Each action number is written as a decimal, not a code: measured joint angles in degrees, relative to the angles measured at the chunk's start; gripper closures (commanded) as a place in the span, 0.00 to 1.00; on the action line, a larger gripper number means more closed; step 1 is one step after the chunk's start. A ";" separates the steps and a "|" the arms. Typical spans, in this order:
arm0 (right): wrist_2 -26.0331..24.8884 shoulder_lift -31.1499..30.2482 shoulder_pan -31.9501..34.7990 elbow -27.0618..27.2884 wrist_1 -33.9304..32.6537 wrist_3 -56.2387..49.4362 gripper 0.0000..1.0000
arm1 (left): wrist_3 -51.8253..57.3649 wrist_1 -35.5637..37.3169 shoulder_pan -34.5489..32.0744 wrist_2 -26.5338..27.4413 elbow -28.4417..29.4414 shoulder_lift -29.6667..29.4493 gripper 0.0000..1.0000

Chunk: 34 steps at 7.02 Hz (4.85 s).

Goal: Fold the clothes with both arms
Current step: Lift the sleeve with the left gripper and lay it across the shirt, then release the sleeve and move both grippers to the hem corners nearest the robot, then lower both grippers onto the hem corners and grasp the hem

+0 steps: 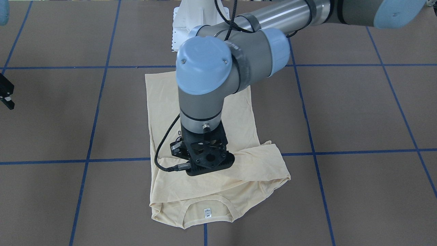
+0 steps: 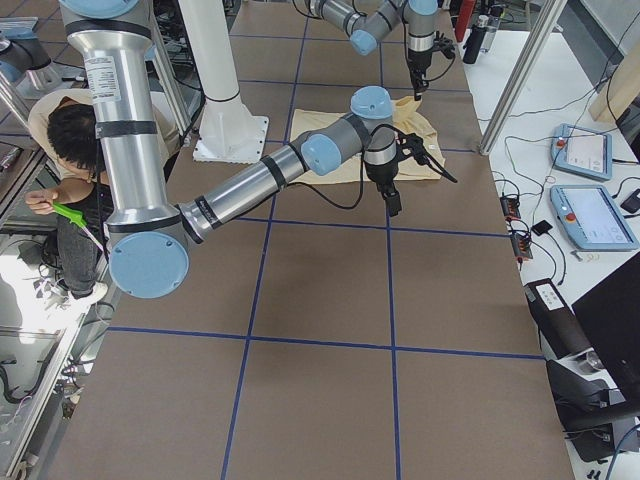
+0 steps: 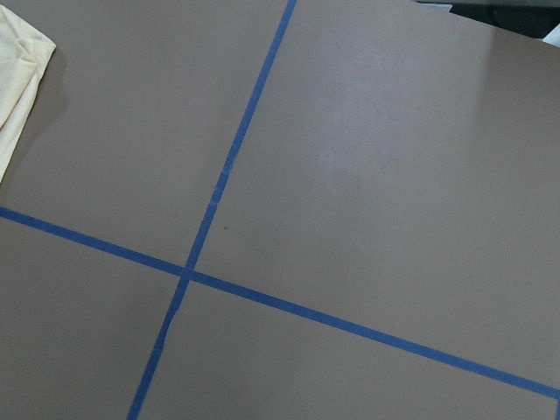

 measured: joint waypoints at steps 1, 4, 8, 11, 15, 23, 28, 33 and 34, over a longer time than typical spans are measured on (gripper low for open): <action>0.01 0.01 0.00 -0.07 0.00 0.02 0.00 | -5.63 -5.07 2.52 2.75 4.58 -1.76 1.00; 0.08 0.04 0.00 -0.29 0.00 0.04 0.00 | -19.21 -16.95 7.24 12.16 13.96 -5.20 0.04; 0.13 0.36 -0.25 -0.20 0.06 1.22 0.00 | -21.52 -22.11 8.41 15.45 12.59 -5.02 0.01; -1.93 2.55 -8.28 0.45 5.66 17.20 0.00 | -9.60 -14.47 8.43 10.79 -10.67 9.56 0.01; -22.76 4.64 -33.59 5.88 11.45 44.84 0.00 | 1.45 -8.14 8.62 9.71 -53.16 44.60 0.01; -39.98 4.23 -52.53 13.15 0.17 58.01 0.00 | -10.76 -16.41 27.92 20.11 -62.42 67.91 0.19; -39.99 4.32 -52.56 13.11 0.18 58.04 0.00 | -13.17 -16.57 32.22 20.53 -57.21 63.82 0.41; -39.99 4.35 -52.60 13.12 0.18 58.04 0.00 | -13.74 -16.57 34.08 20.53 -57.08 63.37 0.51; -39.99 4.38 -52.61 13.13 0.18 58.03 0.00 | -13.75 -16.55 34.14 20.51 -57.03 63.36 0.51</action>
